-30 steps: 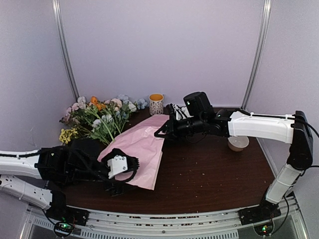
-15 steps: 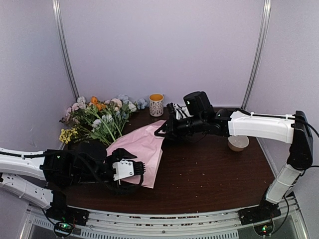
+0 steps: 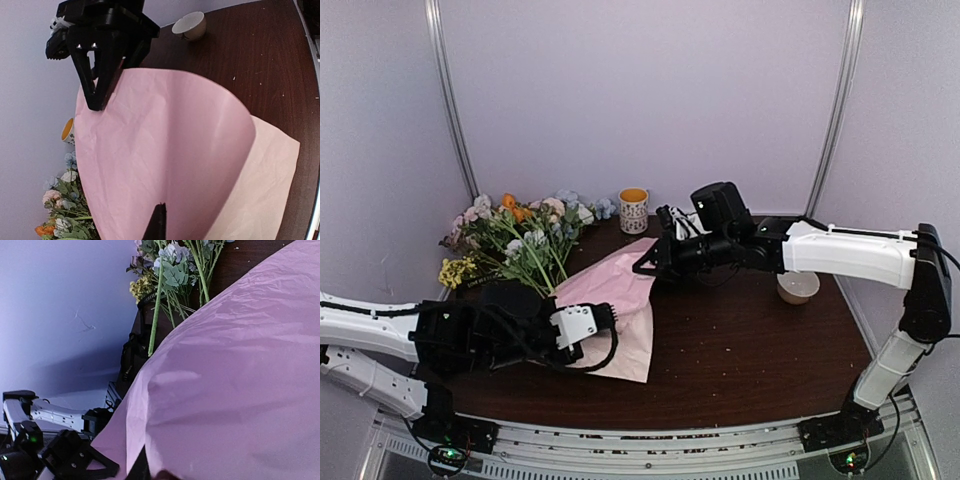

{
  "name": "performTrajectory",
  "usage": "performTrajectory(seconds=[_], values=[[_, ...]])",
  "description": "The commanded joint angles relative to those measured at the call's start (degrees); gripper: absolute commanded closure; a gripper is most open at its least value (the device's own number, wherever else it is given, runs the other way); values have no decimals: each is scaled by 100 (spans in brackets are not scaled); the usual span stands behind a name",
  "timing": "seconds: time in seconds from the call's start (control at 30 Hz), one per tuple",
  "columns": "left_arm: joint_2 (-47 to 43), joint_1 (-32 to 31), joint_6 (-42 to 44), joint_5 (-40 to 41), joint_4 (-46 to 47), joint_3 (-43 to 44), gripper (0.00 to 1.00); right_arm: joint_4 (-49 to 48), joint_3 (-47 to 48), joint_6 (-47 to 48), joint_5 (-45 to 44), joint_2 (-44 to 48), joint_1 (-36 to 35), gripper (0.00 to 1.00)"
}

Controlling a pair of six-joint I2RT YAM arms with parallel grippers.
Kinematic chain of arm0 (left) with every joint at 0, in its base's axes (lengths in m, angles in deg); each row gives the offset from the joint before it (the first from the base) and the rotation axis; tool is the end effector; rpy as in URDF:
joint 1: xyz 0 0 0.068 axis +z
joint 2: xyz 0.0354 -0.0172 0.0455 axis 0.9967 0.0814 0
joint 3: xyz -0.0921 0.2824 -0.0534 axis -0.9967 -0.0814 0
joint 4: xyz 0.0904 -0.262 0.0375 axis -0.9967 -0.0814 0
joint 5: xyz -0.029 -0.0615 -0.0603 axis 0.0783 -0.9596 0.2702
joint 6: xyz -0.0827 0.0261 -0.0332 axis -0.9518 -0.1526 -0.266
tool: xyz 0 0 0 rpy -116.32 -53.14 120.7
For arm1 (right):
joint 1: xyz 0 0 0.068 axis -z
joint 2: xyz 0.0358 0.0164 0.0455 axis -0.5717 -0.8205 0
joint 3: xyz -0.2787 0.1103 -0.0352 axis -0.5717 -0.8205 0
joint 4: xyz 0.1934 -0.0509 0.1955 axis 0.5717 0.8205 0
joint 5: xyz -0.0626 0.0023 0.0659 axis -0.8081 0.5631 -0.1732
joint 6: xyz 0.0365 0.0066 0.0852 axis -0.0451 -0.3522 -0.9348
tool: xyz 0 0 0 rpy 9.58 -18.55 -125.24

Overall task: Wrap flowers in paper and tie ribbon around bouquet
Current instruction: Pass from the right arm to the left, then unfold the folded wrapping paper at the center of the board.

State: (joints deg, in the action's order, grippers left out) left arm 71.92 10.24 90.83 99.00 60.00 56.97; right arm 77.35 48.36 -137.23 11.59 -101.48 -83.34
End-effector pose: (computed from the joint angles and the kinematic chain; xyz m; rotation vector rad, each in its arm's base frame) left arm 0.1060 -0.2607 0.2654 1.2898 1.5724 -0.1662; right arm 0.2597 0.3562 0.2991 -0.3365 2.4240 1.4696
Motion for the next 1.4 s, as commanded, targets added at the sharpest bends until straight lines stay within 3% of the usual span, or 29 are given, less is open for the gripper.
performTrajectory(seconds=[0.0,0.17,0.33,0.37,0.57,0.87,1.13,1.37], values=[[20,124,-1252,244,893,170,100,113,-256,424,-64,411,216,76],[56,477,-2443,185,1400,199,100,285,-973,896,-82,1020,511,47],[-35,750,-2914,43,2004,-14,100,52,-1789,1178,311,1482,531,6],[-41,772,-2958,49,2043,-37,100,0,-1937,1140,330,1518,531,3],[42,799,-3293,187,2160,-150,100,565,-2442,804,-386,1461,670,1],[98,827,-3706,405,2196,-198,100,369,-3641,188,-1140,2129,1527,0],[-67,847,-3943,425,2396,-205,100,-572,-4254,-258,-610,1665,1738,7],[-342,958,-4437,362,3226,-503,100,-1591,-3944,-561,-243,686,1682,13]])
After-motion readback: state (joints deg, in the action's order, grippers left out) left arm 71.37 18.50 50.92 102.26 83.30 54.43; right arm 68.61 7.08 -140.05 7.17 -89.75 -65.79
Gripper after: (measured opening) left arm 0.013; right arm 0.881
